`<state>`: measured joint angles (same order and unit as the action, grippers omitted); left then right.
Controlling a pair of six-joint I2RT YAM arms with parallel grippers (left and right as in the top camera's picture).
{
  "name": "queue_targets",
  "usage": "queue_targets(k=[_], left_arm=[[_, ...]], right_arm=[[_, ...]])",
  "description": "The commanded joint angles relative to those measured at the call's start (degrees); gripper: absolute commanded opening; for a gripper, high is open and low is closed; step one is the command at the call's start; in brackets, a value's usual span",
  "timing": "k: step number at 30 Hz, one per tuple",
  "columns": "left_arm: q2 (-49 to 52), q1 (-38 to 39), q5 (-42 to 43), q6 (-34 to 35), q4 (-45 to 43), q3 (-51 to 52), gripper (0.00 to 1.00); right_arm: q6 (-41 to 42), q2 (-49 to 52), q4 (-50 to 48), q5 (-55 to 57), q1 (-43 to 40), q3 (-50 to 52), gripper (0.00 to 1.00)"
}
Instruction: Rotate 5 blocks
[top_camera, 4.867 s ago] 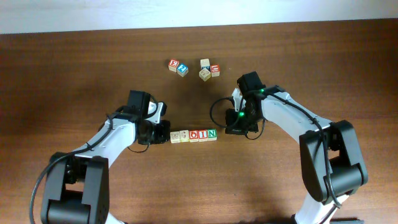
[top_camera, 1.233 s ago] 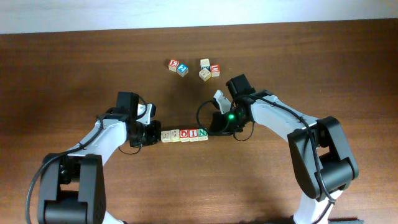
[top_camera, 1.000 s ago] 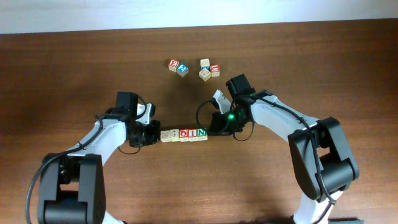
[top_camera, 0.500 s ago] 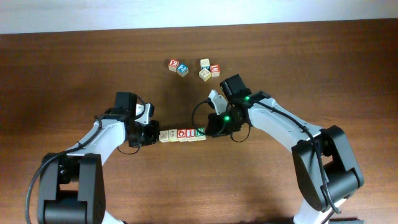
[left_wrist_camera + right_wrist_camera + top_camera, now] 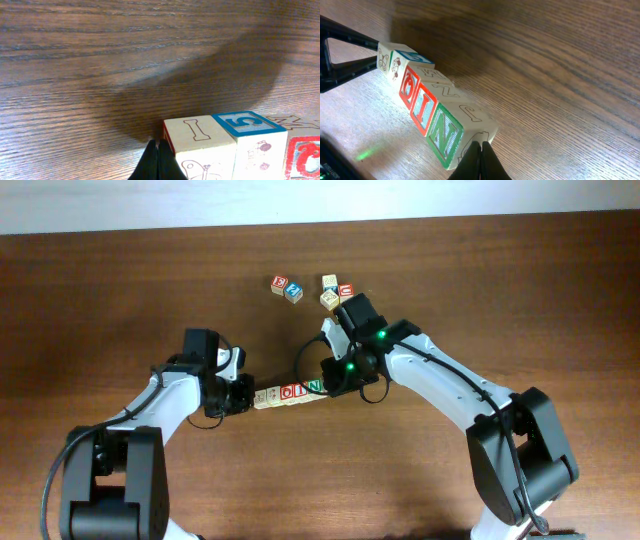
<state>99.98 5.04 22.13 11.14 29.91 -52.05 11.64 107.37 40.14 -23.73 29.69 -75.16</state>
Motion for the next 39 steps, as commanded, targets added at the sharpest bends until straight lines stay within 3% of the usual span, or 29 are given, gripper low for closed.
queue_targets(k=[1, 17, 22, 25, 28, 32, 34, 36, 39], left_arm=[[0.3, 2.8, 15.2, 0.1, -1.0, -0.3, 0.00], [0.3, 2.8, 15.0, 0.1, -1.2, -0.3, 0.00], [0.3, 1.8, 7.3, 0.1, -1.9, -1.7, 0.00], [0.3, -0.2, 0.2, 0.1, 0.8, -7.8, 0.00], [0.3, -2.3, -11.3, 0.1, 4.4, -14.2, 0.02], [0.3, -4.6, -16.4, 2.7, 4.2, -14.4, 0.08], [0.3, -5.7, -16.5, 2.7, 4.2, -14.4, 0.11], [0.3, -6.1, -17.3, 2.7, 4.2, -14.4, 0.13], [0.3, -6.1, -17.5, 2.7, 4.2, -14.4, 0.16]], right_arm=[[-0.5, -0.6, -1.3, -10.6, 7.0, -3.1, 0.05], [2.3, 2.6, -0.9, -9.2, 3.8, -3.1, 0.04], [2.3, 2.6, 4.3, -9.4, -0.1, -3.4, 0.04], [5.1, 2.6, 10.4, -6.4, -0.2, -3.4, 0.06], [7.8, 2.6, 18.5, -2.3, 0.0, -3.2, 0.30], [16.2, 2.6, 19.5, 3.7, 0.9, -2.5, 0.57], [21.8, 2.6, 18.5, 8.0, 2.6, -1.4, 0.81], [26.9, 2.6, 15.4, 10.8, 4.9, 0.0, 0.79], [28.9, 2.6, 14.3, 13.1, 6.7, 0.0, 0.63]])
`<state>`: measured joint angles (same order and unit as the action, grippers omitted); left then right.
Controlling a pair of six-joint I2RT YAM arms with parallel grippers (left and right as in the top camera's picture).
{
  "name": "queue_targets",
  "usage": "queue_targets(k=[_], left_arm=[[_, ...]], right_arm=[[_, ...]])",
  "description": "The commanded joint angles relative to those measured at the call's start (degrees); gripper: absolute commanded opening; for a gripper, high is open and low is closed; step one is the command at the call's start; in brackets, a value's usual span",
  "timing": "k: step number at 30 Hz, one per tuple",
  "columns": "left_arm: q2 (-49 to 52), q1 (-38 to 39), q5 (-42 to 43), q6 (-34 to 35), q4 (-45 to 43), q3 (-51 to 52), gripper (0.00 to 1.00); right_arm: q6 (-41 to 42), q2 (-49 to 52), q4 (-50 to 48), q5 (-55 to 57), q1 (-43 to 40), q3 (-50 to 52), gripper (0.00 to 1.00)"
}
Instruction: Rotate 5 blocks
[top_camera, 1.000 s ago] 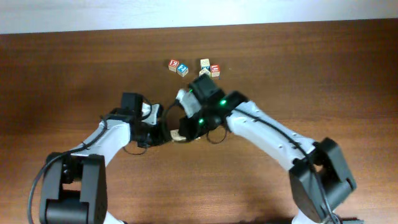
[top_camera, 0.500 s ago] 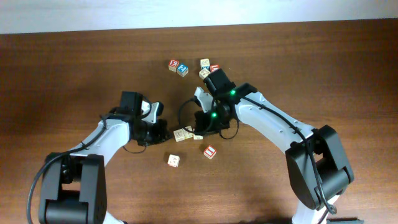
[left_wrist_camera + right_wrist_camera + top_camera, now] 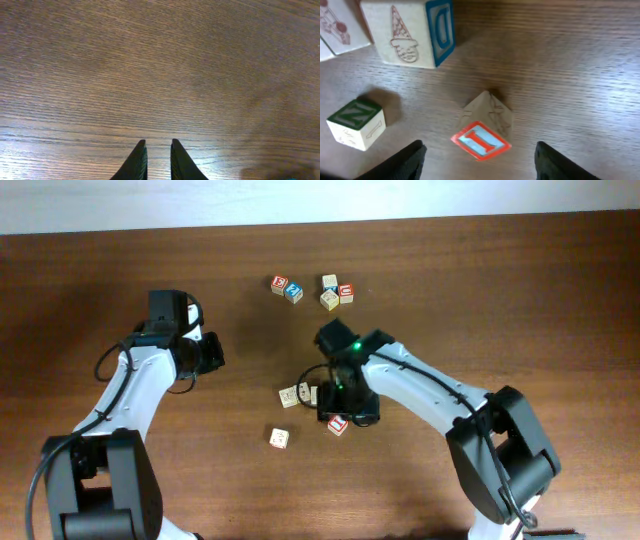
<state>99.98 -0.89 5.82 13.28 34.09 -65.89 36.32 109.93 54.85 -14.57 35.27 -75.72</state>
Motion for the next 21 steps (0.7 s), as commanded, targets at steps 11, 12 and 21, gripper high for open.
queue_targets(k=[11, 12, 21], left_arm=[[0.3, -0.1, -1.1, 0.6, 0.3, -0.6, 0.17], [0.3, -0.1, -1.1, 0.6, 0.4, -0.6, 0.17], [0.3, -0.1, -1.1, 0.6, 0.7, -0.6, 0.18]], right_arm=[[6.2, 3.6, -1.6, 3.0, 1.0, 0.5, 0.35], [6.1, 3.6, -1.6, 3.0, 0.9, 0.4, 0.31], [-12.2, 3.6, -8.6, -0.5, -4.9, -2.2, 0.11]])
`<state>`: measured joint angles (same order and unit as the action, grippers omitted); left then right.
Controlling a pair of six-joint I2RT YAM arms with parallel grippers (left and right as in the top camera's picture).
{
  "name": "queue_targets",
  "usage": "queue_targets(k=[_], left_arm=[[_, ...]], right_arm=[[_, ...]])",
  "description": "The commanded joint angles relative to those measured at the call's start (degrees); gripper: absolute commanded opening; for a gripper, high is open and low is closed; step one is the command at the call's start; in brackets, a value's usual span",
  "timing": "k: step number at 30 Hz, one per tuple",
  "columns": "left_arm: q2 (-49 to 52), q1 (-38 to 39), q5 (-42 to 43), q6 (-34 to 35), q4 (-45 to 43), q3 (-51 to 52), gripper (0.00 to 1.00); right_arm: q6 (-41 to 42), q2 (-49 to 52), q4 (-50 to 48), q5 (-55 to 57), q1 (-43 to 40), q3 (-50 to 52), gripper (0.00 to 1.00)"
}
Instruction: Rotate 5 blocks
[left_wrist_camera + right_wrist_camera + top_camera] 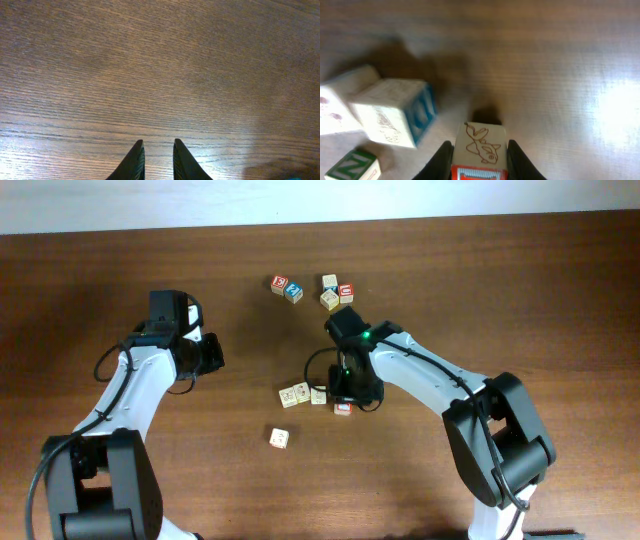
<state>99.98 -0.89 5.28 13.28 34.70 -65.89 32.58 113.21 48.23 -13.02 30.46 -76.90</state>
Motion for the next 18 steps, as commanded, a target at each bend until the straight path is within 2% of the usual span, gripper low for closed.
queue_targets(k=[1, 8, 12, 14, 16, 18], left_arm=[[0.3, -0.1, -0.6, 0.6, 0.1, -0.6, 0.18], [0.3, -0.1, -0.3, 0.6, 0.1, -0.6, 0.17], [0.3, -0.1, -0.3, 0.6, 0.1, -0.6, 0.18], [0.3, -0.1, -0.3, 0.6, 0.1, -0.6, 0.18], [0.3, -0.1, -0.3, 0.6, 0.1, -0.6, 0.18], [0.3, -0.1, -0.3, 0.6, 0.1, -0.6, 0.18]], right_arm=[[-10.1, 0.3, -3.0, -2.0, -0.1, -1.0, 0.11], [-14.6, 0.3, -8.0, -1.3, -0.1, -1.0, 0.12], [-14.6, 0.3, -7.8, -1.4, -0.1, -1.0, 0.35], [-14.6, 0.3, -7.6, -1.4, -0.1, -1.0, 0.40], [-14.6, 0.3, -7.5, -1.6, -0.1, -1.0, 0.52], [-14.6, 0.3, -7.2, -1.6, -0.1, -1.4, 0.61]])
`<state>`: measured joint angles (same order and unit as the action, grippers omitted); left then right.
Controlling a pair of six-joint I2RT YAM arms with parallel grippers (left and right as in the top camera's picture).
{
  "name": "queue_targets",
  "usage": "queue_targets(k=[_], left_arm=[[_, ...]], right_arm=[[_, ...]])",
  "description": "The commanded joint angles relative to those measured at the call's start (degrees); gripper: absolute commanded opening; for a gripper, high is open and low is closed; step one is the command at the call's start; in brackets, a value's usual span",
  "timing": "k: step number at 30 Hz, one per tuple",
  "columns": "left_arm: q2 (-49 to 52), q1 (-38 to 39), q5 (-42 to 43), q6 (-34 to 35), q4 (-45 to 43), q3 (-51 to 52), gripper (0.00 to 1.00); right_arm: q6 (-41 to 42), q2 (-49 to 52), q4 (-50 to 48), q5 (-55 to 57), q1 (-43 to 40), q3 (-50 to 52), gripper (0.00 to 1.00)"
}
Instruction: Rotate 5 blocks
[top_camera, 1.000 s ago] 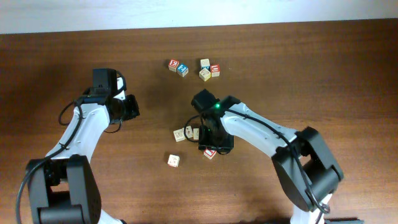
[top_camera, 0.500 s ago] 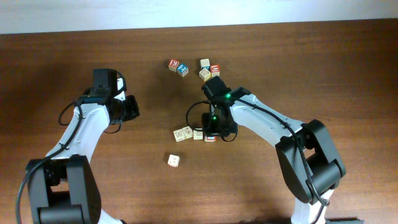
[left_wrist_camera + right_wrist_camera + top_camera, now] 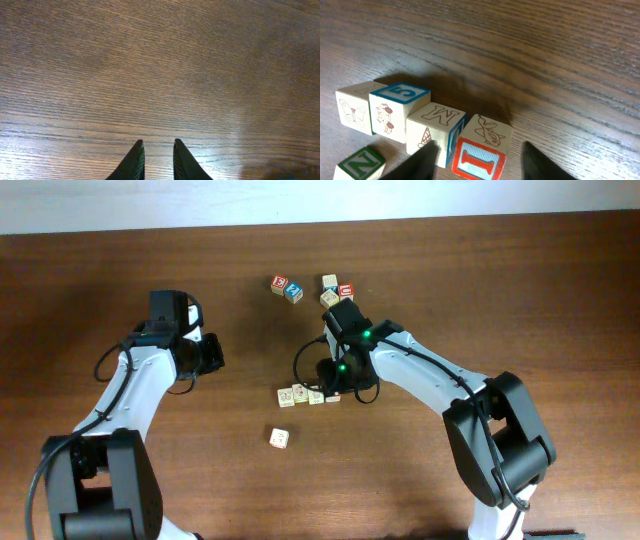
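A row of wooden blocks lies mid-table: a butterfly block (image 3: 354, 108), a blue 5 block (image 3: 396, 111), an M block (image 3: 436, 126) and a red I block (image 3: 483, 148) with a fish on top. My right gripper (image 3: 481, 162) is open, its blurred fingers (image 3: 542, 161) standing either side of the I block without touching it. A green N block (image 3: 361, 165) lies apart from the row, seen alone in the overhead view (image 3: 279, 438). My left gripper (image 3: 157, 145) hovers over bare wood far to the left (image 3: 212, 352), fingers slightly apart, holding nothing.
Several more blocks (image 3: 329, 291) sit in a loose cluster at the back of the table, just beyond the right arm, with two others (image 3: 286, 287) to their left. The table's far edge (image 3: 320, 220) runs along the top.
My right gripper was shut on the red I block beside the others. Now it is open, and the I block stands against the M block at the row's right end. The left arm is unchanged.
Both grippers were shut, pressing the two ends of a five-block row. Then the row lay scattered, the left arm was off to the left, and my right gripper was open over the tilted I block. It was then shut on that block, which now stands released in the row.
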<state>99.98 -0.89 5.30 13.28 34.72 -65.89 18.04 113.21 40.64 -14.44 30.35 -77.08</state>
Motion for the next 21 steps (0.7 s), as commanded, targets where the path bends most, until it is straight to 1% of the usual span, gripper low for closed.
queue_targets(k=[1, 3, 5, 6, 8, 9, 10, 12, 14, 15, 16, 17, 18, 19, 20, 21], left_arm=[[0.3, -0.1, -0.4, 0.6, 0.1, -0.6, 0.18], [0.3, -0.1, -0.4, 0.6, 0.0, -0.6, 0.18], [0.3, -0.4, -1.6, 0.6, -0.2, -0.6, 0.22], [0.3, -0.8, -2.2, 0.6, -0.4, -0.6, 0.24], [0.3, -2.6, -2.1, 0.9, -0.4, -0.6, 0.26], [0.3, -4.3, -2.1, 1.7, -0.3, -0.6, 0.27], [0.3, -5.7, -2.1, 2.5, -0.3, -0.6, 0.27], [0.3, -8.5, -2.0, 3.7, -0.1, -0.6, 0.27], [0.3, -10.5, -1.3, 3.8, 0.5, -0.6, 0.27], [0.3, -10.9, -1.3, 3.8, 0.9, -0.6, 0.26], [0.3, -10.9, -1.3, 3.8, 1.1, -0.6, 0.26], [0.3, -10.9, -1.3, 3.8, 1.1, -0.6, 0.26], [0.3, -10.9, -1.3, 3.8, 1.1, -0.6, 0.25], [0.3, -10.9, -1.3, 3.8, 1.1, -0.6, 0.25], [0.3, -10.9, -1.3, 3.8, 1.1, -0.6, 0.25], [0.3, -10.9, -1.3, 3.8, 1.2, -0.6, 0.25]], right_arm=[[0.0, 0.3, 1.4, -0.1, 0.0, -2.3, 0.63], [0.0, -0.1, 5.2, -0.1, 0.1, -6.5, 0.64], [0.0, -0.6, 11.3, -0.7, 2.2, -13.4, 0.64], [0.0, -0.6, 11.9, -1.4, 3.9, -14.5, 0.65], [-1.7, -0.1, 11.4, -1.3, 9.4, -14.5, 0.65], [-3.1, 0.6, 11.5, 0.9, 12.5, -14.5, 0.65], [-5.2, 1.2, 11.5, 3.0, 14.7, -14.3, 0.65], [-12.0, 2.4, 11.9, 5.9, 18.6, -14.3, 0.64], [-11.8, 3.0, 12.8, 8.5, 20.4, -14.2, 0.64], [-6.5, 3.4, 13.1, 9.7, 20.6, -14.2, 0.64], [1.9, 3.8, 13.4, 10.7, 20.6, -14.2, 0.64], [6.7, 3.9, 13.5, 10.6, 20.6, -14.2, 0.68], [13.8, 4.0, 13.8, 10.6, 20.3, -14.2, 0.70], [18.2, 4.0, 14.0, 10.6, 20.1, -14.2, 0.74], [20.9, 4.3, 13.9, 9.9, 20.0, -14.2, 0.77], [21.9, 4.8, 13.9, 9.6, 20.0, -14.2, 0.78]])
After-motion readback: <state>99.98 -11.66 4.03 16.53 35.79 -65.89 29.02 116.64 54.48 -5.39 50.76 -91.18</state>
